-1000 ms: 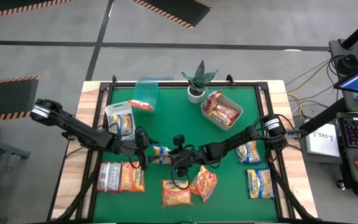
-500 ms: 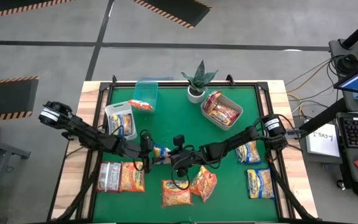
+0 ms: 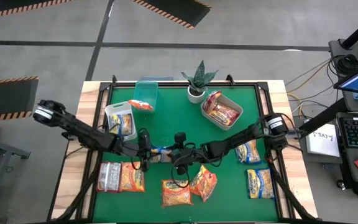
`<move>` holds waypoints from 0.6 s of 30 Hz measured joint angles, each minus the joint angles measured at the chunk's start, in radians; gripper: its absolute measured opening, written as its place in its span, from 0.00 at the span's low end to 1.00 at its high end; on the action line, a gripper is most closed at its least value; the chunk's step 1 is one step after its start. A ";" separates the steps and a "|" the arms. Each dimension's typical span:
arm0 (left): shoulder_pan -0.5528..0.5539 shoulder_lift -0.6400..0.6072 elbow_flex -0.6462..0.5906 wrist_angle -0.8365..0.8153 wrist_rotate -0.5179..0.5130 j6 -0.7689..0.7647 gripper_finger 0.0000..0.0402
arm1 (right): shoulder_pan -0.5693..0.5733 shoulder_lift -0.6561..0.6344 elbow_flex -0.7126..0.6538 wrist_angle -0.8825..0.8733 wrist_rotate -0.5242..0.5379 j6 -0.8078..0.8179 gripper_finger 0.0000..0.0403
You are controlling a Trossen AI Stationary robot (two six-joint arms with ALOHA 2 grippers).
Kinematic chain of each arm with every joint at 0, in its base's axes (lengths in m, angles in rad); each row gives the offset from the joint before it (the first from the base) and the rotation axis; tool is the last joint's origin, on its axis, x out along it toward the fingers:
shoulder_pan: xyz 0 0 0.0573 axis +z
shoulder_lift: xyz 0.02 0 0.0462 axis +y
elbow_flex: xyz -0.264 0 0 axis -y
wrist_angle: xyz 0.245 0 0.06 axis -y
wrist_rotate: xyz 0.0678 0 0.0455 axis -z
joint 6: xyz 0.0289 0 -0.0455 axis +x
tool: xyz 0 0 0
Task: Sort Maruchan noodles
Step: Put the blue noodle pack into the white bin
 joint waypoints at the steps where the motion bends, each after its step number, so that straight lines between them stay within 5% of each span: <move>1: 0.000 -0.018 0.000 -0.016 -0.001 0.000 0.03 | -0.001 -0.014 0.000 -0.022 0.001 -0.007 0.38; 11: 0.002 -0.290 0.005 -0.176 -0.035 0.021 0.00 | -0.023 -0.180 -0.003 -0.146 0.059 -0.017 0.44; 18: 0.002 -0.452 0.148 -0.585 -0.234 0.018 0.00 | -0.067 -0.320 -0.005 -0.250 0.059 0.074 0.44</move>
